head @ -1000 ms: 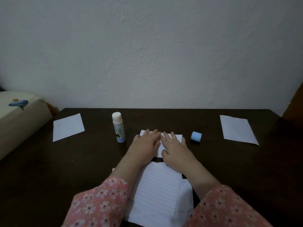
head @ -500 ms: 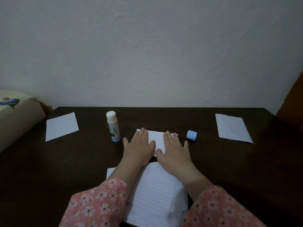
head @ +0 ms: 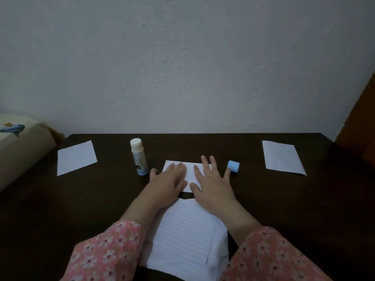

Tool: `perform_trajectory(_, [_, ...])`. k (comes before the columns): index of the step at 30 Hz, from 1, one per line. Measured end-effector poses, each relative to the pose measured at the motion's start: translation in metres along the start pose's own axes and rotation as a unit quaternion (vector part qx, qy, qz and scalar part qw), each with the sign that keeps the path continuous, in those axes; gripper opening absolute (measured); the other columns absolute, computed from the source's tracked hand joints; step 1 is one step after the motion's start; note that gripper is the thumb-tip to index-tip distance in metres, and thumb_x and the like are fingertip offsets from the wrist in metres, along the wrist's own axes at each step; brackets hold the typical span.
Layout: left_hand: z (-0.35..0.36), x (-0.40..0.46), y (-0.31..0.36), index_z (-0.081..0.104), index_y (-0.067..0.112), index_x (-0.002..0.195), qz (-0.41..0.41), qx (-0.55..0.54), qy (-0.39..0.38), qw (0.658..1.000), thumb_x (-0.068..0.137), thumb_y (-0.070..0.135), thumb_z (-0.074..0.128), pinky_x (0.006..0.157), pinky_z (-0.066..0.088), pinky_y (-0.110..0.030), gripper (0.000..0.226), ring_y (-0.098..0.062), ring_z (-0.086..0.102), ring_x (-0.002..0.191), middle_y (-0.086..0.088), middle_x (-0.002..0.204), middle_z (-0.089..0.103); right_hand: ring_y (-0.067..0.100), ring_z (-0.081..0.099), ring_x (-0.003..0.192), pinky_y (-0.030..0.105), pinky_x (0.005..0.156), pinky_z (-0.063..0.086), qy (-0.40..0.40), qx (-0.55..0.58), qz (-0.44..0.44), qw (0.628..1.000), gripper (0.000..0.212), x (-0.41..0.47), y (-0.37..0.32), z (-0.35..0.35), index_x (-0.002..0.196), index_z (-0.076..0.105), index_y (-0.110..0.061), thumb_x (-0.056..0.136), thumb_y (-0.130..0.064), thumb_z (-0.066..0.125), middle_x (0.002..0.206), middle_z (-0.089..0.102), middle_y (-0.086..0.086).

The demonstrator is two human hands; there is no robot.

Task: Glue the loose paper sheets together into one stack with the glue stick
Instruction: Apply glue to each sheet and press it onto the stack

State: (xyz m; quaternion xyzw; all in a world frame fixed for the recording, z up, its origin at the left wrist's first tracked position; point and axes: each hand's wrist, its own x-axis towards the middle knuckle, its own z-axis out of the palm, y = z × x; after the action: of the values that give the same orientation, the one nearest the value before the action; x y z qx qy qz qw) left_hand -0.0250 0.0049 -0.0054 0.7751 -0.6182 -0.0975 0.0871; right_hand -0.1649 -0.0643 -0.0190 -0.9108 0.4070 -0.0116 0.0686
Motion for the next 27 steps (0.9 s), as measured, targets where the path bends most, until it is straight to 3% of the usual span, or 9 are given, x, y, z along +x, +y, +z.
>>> perform_trajectory(3, [-0.001,-0.005,-0.005,0.021,0.036,0.149,0.013,0.005,-0.034,0.999,0.103,0.039,0.030,0.115,0.004,-0.051,0.048,-0.005,0.009,0.145,0.017,0.157,0.014,0.016,-0.014,0.147,0.061,0.112,-0.006,-0.035,0.006,-0.043,0.998,0.054,-0.001,-0.005,0.001,0.154,0.004,-0.033,0.103,-0.046,0.017,0.161,-0.009,-0.008])
perform_trajectory(9, [-0.002,-0.011,-0.009,0.014,0.034,0.152,-0.053,0.017,-0.057,0.997,0.104,0.034,0.025,0.114,-0.002,-0.057,0.049,-0.003,0.004,0.145,0.017,0.159,0.003,0.014,-0.014,0.147,0.059,0.113,-0.006,-0.070,0.028,0.021,0.997,0.059,-0.006,-0.006,0.000,0.153,-0.006,-0.027,0.102,-0.046,0.016,0.160,-0.015,-0.006])
perform_trajectory(15, [-0.007,-0.015,-0.017,0.013,0.030,0.152,-0.093,0.032,-0.049,0.994,0.103,0.025,0.029,0.114,0.001,-0.056,0.052,-0.005,0.005,0.145,0.014,0.159,0.004,0.012,-0.015,0.146,0.062,0.110,-0.011,-0.077,0.022,0.063,0.995,0.069,-0.013,-0.001,-0.004,0.153,-0.009,-0.020,0.100,-0.054,0.018,0.160,-0.016,-0.004])
perform_trajectory(17, [-0.004,-0.017,-0.016,0.021,0.030,0.151,-0.087,0.020,-0.031,0.996,0.103,0.026,0.032,0.115,0.004,-0.054,0.049,-0.007,0.008,0.146,0.013,0.159,0.010,0.013,-0.013,0.147,0.061,0.111,-0.009,-0.070,0.032,0.064,0.995,0.070,-0.013,-0.001,-0.004,0.153,-0.007,-0.021,0.099,-0.054,0.021,0.161,-0.014,-0.004])
perform_trajectory(19, [0.001,-0.024,-0.020,0.045,0.030,0.138,-0.082,-0.073,0.041,0.993,0.100,0.031,0.043,0.115,0.020,-0.047,0.038,-0.011,0.026,0.142,0.011,0.151,0.035,0.013,-0.007,0.148,0.060,0.113,-0.004,-0.044,0.054,0.065,0.995,0.070,-0.012,-0.001,-0.002,0.154,0.001,-0.021,0.098,-0.054,0.027,0.162,-0.006,-0.005])
perform_trajectory(21, [0.001,-0.034,-0.026,0.065,0.027,0.113,-0.102,-0.221,0.163,0.956,0.092,0.035,0.058,0.098,0.045,-0.034,0.024,-0.009,0.055,0.115,0.009,0.119,0.064,0.013,0.006,0.147,0.059,0.114,0.001,0.007,0.077,0.066,0.995,0.066,-0.012,0.001,-0.002,0.153,0.016,-0.023,0.097,-0.053,0.035,0.161,0.010,-0.005])
perform_trajectory(23, [-0.005,-0.039,-0.031,0.066,0.020,0.092,-0.166,-0.310,0.271,0.896,0.087,0.037,0.064,0.073,0.048,-0.022,0.017,-0.007,0.060,0.087,0.006,0.092,0.065,0.014,0.017,0.143,0.056,0.114,0.008,0.057,0.096,0.062,0.992,0.059,-0.011,0.004,-0.002,0.149,0.029,-0.025,0.097,-0.051,0.038,0.155,0.023,-0.004])
perform_trajectory(25, [-0.010,-0.034,-0.041,0.057,0.016,0.090,-0.247,-0.343,0.333,0.843,0.085,0.036,0.067,0.063,0.041,-0.021,0.024,-0.016,0.058,0.084,0.000,0.090,0.059,0.016,0.021,0.140,0.048,0.114,0.018,0.095,0.094,0.055,0.989,0.057,-0.007,0.006,-0.003,0.147,0.033,-0.025,0.097,-0.050,0.039,0.152,0.027,-0.002])
perform_trajectory(27, [-0.013,-0.027,-0.047,0.051,0.018,0.107,-0.282,-0.343,0.354,0.823,0.082,0.034,0.071,0.069,0.042,-0.023,0.036,-0.018,0.056,0.095,-0.003,0.105,0.055,0.019,0.014,0.143,0.048,0.115,0.017,0.090,0.081,0.061,0.991,0.062,-0.002,0.007,-0.003,0.149,0.027,-0.023,0.096,-0.053,0.038,0.156,0.021,0.000])
